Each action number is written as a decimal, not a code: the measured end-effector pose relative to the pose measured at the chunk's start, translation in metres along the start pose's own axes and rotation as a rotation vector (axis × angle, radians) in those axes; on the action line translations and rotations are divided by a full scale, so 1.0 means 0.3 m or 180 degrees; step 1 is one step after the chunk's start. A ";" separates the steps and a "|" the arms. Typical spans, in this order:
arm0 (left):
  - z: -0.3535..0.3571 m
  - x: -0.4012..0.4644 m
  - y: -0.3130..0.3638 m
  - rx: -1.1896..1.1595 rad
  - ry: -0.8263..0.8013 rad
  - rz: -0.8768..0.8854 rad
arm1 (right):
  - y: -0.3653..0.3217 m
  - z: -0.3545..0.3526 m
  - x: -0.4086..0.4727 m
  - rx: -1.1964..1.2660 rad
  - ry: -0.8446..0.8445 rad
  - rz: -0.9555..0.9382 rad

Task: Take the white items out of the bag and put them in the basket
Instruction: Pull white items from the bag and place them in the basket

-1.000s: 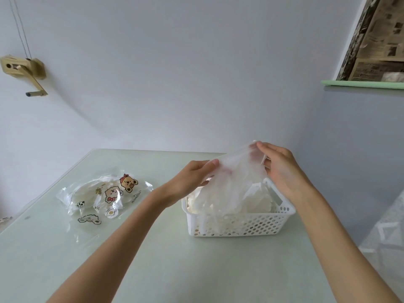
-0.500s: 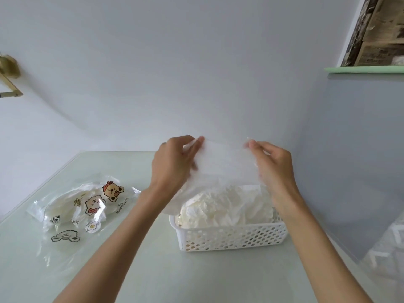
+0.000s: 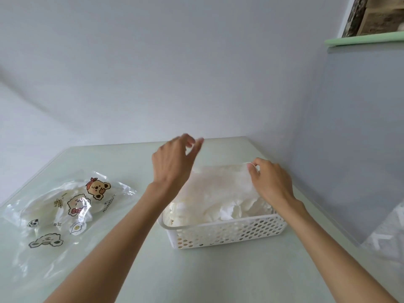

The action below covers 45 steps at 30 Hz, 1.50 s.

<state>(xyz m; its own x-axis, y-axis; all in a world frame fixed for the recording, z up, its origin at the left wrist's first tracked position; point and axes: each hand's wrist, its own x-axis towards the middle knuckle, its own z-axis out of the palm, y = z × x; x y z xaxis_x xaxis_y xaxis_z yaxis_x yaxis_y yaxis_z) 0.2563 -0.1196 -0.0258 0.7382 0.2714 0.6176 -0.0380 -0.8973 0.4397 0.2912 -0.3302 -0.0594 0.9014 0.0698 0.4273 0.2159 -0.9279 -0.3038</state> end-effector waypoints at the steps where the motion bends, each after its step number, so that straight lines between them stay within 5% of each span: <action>1: -0.022 -0.008 0.008 -0.0171 0.0139 0.0149 | -0.004 0.006 0.000 -0.0026 0.0009 -0.0029; 3: -0.033 -0.043 0.039 -0.0243 -0.0449 0.0944 | -0.009 0.007 -0.001 -0.0166 -0.0016 -0.0044; 6: 0.000 -0.111 0.020 0.0637 -0.2258 0.1777 | -0.023 0.007 -0.005 -0.0728 -0.0166 -0.0151; 9: -0.006 -0.129 -0.057 0.1143 -0.2948 0.1429 | -0.017 -0.029 -0.007 -0.0936 -0.0283 -0.0285; 12: -0.020 -0.134 -0.070 0.1068 -0.3158 0.1179 | -0.028 -0.074 -0.028 0.0047 0.0337 -0.0442; 15: -0.004 -0.135 -0.057 0.0888 -0.3243 0.1078 | -0.084 -0.050 -0.084 0.0312 0.0368 -0.1047; 19: 0.038 -0.137 -0.087 0.1095 -0.3265 0.1143 | -0.063 0.003 -0.082 0.0482 -0.1601 -0.0023; 21: 0.032 -0.132 -0.082 0.0952 -0.3251 0.1105 | -0.061 -0.007 -0.073 0.0641 -0.2024 0.0068; 23: -0.013 -0.131 -0.066 0.0355 -0.2929 0.0923 | -0.054 -0.016 -0.068 0.0704 -0.1865 -0.0110; 26: -0.169 -0.150 -0.103 -0.0579 -0.1661 0.0643 | -0.062 -0.071 -0.086 0.0701 -0.0977 -0.0259; 28: -0.284 -0.198 -0.208 -0.0376 -0.1028 0.0483 | -0.113 -0.130 -0.121 0.0496 -0.0128 -0.0502; 30: -0.369 -0.262 -0.335 0.0253 -0.0981 0.0012 | -0.229 -0.189 -0.184 0.0800 0.0417 -0.0832; 33: -0.427 -0.355 -0.483 0.1064 -0.1725 -0.0736 | -0.476 -0.183 -0.313 0.1399 -0.0040 -0.1412; 39: -0.440 -0.369 -0.685 0.0916 -0.1949 -0.1133 | -0.747 0.136 -0.433 0.0440 -0.1469 -0.2178; 45: -0.422 -0.382 -0.726 0.1389 -0.1861 -0.0647 | -0.705 0.266 -0.449 0.0383 -0.1098 -0.2345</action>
<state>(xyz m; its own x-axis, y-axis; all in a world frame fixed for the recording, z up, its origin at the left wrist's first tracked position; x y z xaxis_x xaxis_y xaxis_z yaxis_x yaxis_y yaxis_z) 0.0948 0.0887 -0.1099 0.9438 0.3265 0.0522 0.3173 -0.9387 0.1350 0.1542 -0.1141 -0.1205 0.5734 0.7725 0.2729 0.8183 -0.5560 -0.1454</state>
